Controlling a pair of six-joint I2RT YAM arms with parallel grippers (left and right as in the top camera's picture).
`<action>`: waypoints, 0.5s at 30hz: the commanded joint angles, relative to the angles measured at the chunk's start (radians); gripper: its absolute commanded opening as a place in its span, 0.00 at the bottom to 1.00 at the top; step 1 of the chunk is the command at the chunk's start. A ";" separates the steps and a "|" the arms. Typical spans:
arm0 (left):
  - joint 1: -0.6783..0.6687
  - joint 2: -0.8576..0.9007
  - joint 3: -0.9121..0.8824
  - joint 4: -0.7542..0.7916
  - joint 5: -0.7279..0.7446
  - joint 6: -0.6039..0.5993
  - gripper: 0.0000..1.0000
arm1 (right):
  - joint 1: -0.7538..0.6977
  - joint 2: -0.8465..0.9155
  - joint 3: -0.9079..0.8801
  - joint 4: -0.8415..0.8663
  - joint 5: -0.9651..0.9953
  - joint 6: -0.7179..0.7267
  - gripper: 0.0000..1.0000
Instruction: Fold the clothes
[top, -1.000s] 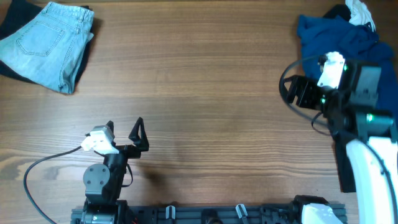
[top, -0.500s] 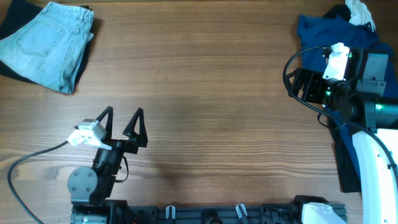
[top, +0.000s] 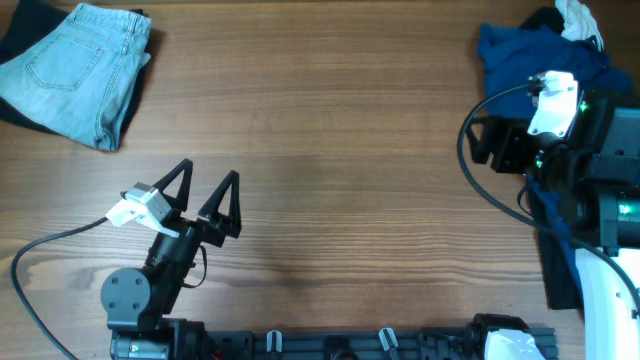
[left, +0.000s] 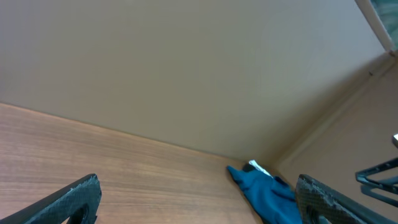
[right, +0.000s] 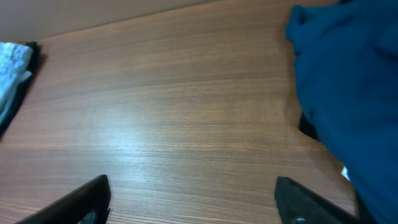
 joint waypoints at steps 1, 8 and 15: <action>0.008 0.021 0.017 -0.026 0.066 -0.010 1.00 | -0.066 0.027 0.020 -0.008 0.031 0.086 0.78; 0.008 0.108 0.017 -0.124 0.087 -0.010 1.00 | -0.266 0.118 0.020 -0.082 -0.022 0.080 0.87; 0.008 0.206 0.017 -0.124 0.113 -0.010 1.00 | -0.445 0.180 0.020 -0.126 -0.049 0.173 0.90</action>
